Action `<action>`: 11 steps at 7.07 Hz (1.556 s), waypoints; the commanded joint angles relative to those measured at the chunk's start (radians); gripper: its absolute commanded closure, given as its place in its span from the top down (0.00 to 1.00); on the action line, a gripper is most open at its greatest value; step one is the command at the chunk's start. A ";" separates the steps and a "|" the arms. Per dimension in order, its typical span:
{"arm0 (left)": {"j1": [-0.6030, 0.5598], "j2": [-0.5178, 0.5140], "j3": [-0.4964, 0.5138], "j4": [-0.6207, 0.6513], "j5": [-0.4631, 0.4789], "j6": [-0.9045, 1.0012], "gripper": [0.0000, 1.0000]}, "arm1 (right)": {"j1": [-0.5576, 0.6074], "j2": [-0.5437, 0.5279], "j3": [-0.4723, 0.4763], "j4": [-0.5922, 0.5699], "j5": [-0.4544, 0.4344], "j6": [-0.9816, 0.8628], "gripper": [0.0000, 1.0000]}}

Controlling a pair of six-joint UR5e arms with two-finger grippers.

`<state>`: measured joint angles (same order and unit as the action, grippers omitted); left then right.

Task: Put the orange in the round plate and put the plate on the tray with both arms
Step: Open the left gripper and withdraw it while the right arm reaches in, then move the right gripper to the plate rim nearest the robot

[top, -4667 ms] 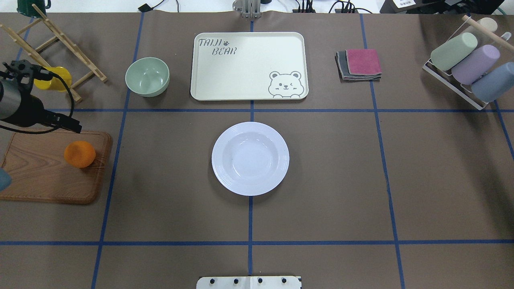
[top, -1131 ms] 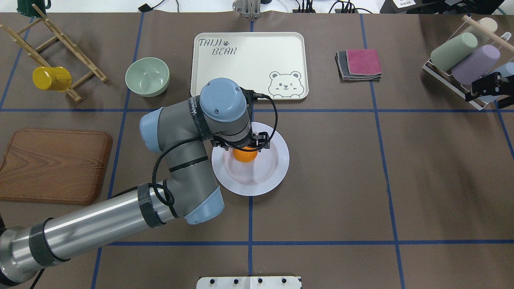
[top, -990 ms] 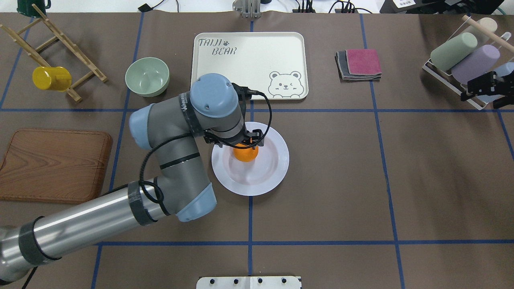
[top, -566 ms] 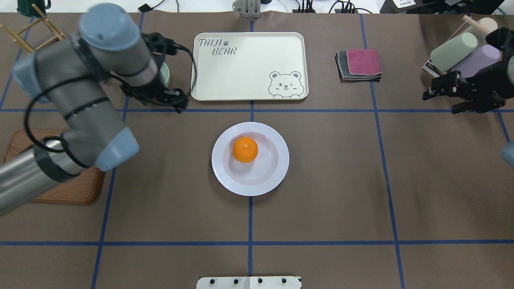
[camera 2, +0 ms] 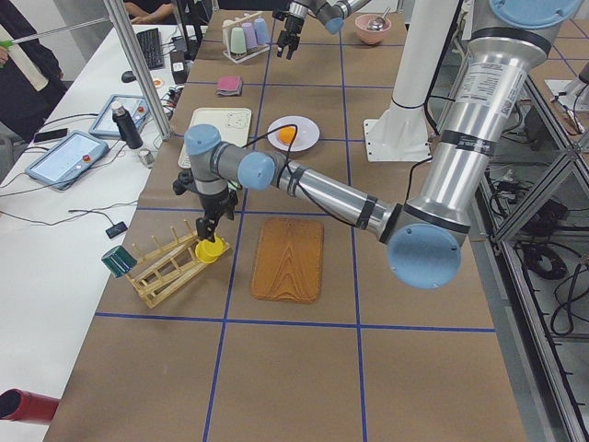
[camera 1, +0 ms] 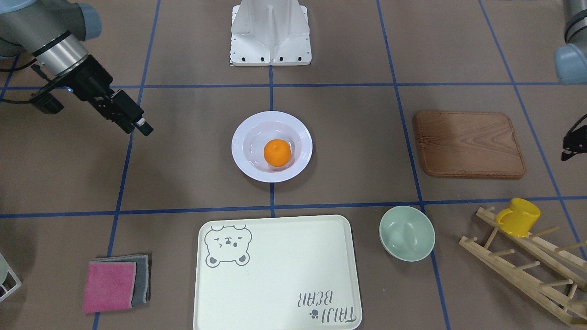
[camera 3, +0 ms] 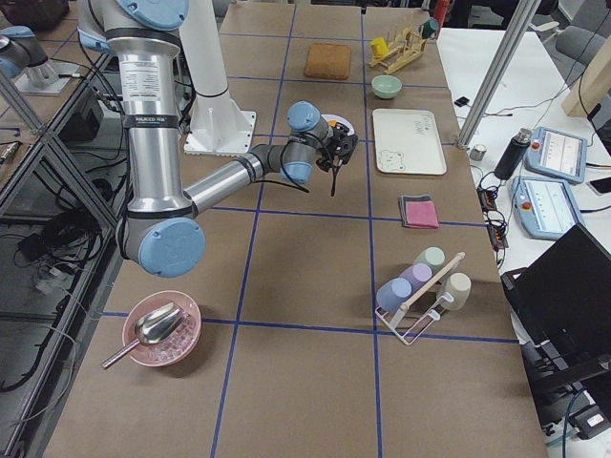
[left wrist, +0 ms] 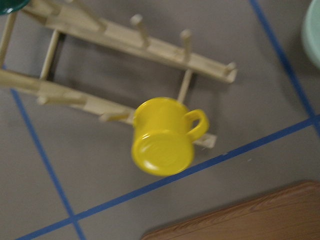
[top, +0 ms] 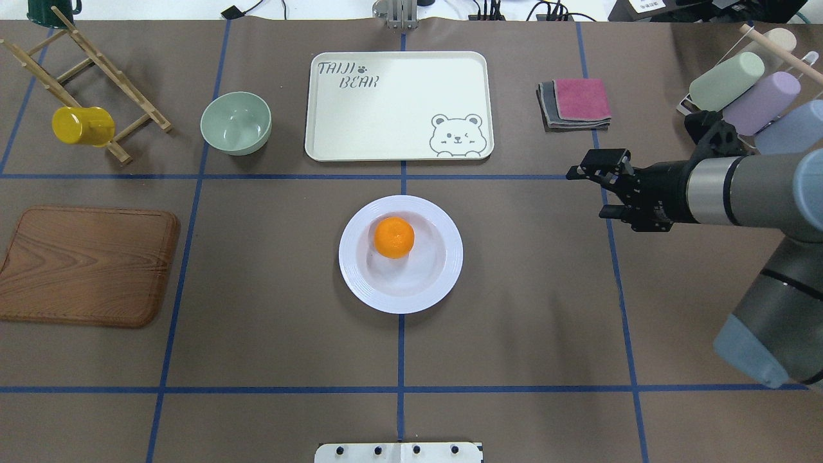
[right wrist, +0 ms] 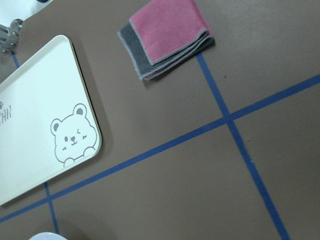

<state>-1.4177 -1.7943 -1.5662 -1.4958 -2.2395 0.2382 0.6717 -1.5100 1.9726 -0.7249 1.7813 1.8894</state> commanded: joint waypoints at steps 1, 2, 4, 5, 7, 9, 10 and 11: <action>-0.096 0.041 0.060 0.005 -0.021 0.095 0.99 | -0.313 0.005 0.041 0.007 -0.453 0.213 1.00; -0.098 0.059 0.063 0.009 -0.067 0.084 0.99 | -0.430 0.022 0.025 0.008 -0.609 0.267 1.00; -0.127 0.122 0.064 0.008 -0.175 0.011 0.99 | -0.486 0.176 -0.122 0.008 -0.701 0.350 1.00; -0.129 0.127 0.063 0.006 -0.175 0.004 0.99 | -0.497 0.213 -0.158 0.008 -0.710 0.352 0.99; -0.130 0.127 0.061 0.006 -0.175 0.003 0.99 | -0.505 0.247 -0.217 0.004 -0.714 0.355 0.95; -0.130 0.127 0.058 0.006 -0.175 0.003 0.99 | -0.494 0.254 -0.256 0.001 -0.708 0.355 0.94; -0.130 0.125 0.058 0.006 -0.175 0.003 0.99 | -0.480 0.282 -0.294 -0.001 -0.704 0.353 0.93; -0.130 0.127 0.057 0.006 -0.175 0.004 0.99 | -0.462 0.324 -0.337 -0.001 -0.703 0.353 0.89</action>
<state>-1.5477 -1.6682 -1.5081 -1.4895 -2.4144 0.2411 0.1903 -1.2282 1.6839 -0.7248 1.0757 2.2432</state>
